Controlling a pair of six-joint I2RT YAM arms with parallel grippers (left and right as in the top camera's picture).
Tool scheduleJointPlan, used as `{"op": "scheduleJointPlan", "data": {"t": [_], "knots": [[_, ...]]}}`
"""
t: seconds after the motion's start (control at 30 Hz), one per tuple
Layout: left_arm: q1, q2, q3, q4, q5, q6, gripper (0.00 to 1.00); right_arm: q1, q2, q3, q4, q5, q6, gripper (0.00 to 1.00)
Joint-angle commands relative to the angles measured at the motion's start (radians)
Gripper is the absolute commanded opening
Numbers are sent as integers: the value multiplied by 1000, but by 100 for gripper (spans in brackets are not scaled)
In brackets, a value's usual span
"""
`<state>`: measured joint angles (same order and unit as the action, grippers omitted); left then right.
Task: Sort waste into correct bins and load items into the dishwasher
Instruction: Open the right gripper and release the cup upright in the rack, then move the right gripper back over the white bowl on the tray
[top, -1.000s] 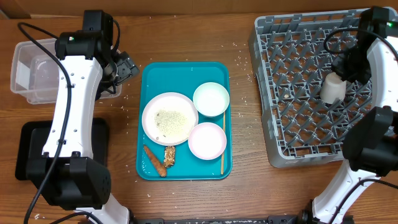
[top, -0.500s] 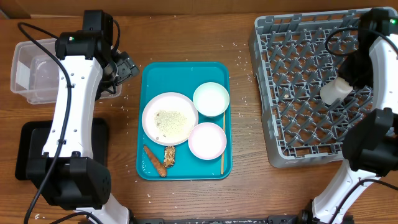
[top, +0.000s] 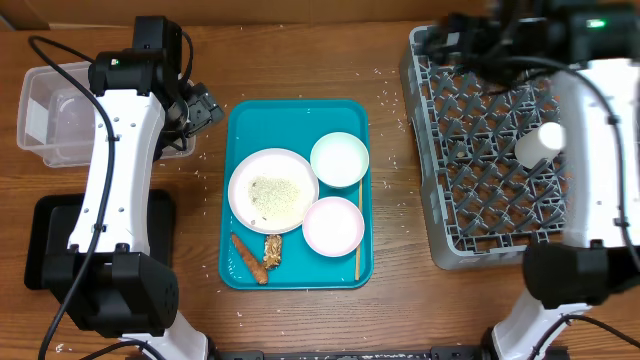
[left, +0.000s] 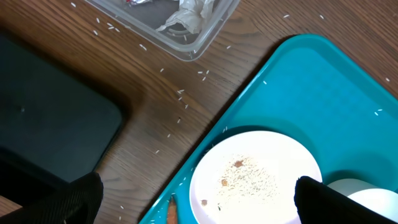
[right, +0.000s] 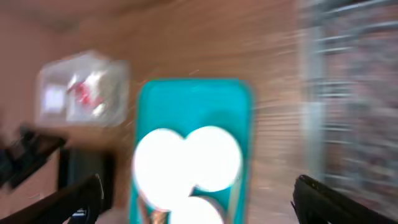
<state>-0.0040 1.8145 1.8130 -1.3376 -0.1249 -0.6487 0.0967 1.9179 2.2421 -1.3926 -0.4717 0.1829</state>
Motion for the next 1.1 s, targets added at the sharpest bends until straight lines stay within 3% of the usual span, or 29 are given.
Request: {"op": "scheduleJointPlan", "data": {"t": [0.0,0.1,0.27,0.43,0.83,1.07], "knots": [[5,-3,17,1,-16,-2,100,121,46,2,34,-66,-24,100],[5,-3,17,1,-16,-2,100,206,92,2,76,62,-5,99],[5,-3,17,1,-16,-2,100,314,189,2,110,290,141,95],[5,-3,17,1,-16,-2,100,404,277,2,113,346,237,85],[5,-3,17,1,-16,-2,100,549,430,2,106,582,449,85],[5,-3,17,1,-16,-2,100,558,482,2,112,587,510,82]]}}
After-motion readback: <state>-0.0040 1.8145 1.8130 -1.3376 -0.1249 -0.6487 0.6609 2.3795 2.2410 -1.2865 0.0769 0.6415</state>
